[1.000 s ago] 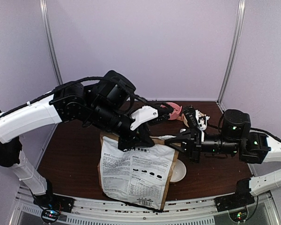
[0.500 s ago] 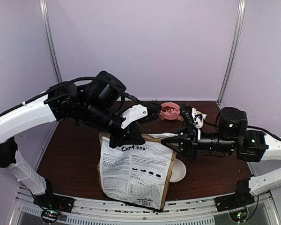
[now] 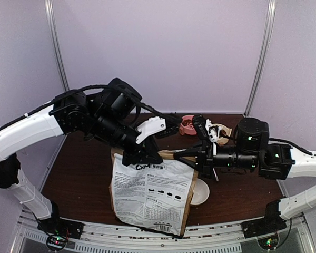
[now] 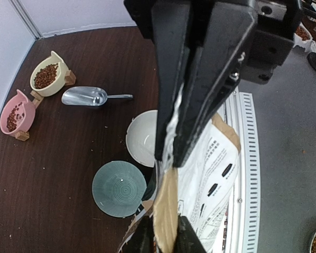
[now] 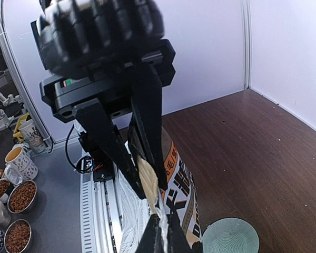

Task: Serve the pet food

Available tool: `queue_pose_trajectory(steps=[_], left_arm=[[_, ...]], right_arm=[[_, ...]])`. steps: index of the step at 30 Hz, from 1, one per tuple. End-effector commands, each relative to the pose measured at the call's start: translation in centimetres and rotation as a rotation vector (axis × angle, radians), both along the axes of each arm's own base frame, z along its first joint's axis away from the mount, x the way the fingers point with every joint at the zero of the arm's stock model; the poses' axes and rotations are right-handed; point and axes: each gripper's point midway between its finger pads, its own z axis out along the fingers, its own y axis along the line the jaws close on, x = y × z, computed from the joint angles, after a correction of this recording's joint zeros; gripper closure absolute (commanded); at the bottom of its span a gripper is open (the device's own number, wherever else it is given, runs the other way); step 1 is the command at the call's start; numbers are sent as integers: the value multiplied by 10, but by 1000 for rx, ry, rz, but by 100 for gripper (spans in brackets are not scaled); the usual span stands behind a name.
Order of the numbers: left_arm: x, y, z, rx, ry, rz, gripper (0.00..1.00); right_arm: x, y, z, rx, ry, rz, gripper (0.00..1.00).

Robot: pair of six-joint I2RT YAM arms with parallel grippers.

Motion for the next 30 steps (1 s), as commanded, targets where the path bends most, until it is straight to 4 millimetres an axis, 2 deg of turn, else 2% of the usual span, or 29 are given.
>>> queue_pose_trajectory(steps=[1,10,13,15,18,22,24,26,28,30], left_arm=[[3,-14,23,-74,-6,-27,80],[3,-30,19,-70,7,-72,78],[3,-32,17,-62,11,-76,88],[3,-32,18,-65,7,-78,100],[4,-31,19,-64,-5,-78,100],[10,-26,16,-37,-34,-58,100],[14,-20,15,-20,-44,-40,89],[18,-14,13,-8,-48,-26,86],[22,-7,13,-2,-53,-9,88],[24,0,14,-2,-57,5,100]], right_arm=[[-2,-2,25,65,-37,1,100],[-5,-7,32,81,-45,7,100],[-6,-7,32,82,-46,11,100],[-6,-7,32,80,-45,13,100],[-7,-7,32,82,-46,14,100],[-6,-9,32,84,-46,9,100],[-7,-11,33,86,-50,6,100],[-6,-13,33,87,-51,1,100],[-6,-14,33,86,-53,-3,100],[-6,-15,33,85,-55,-7,100]])
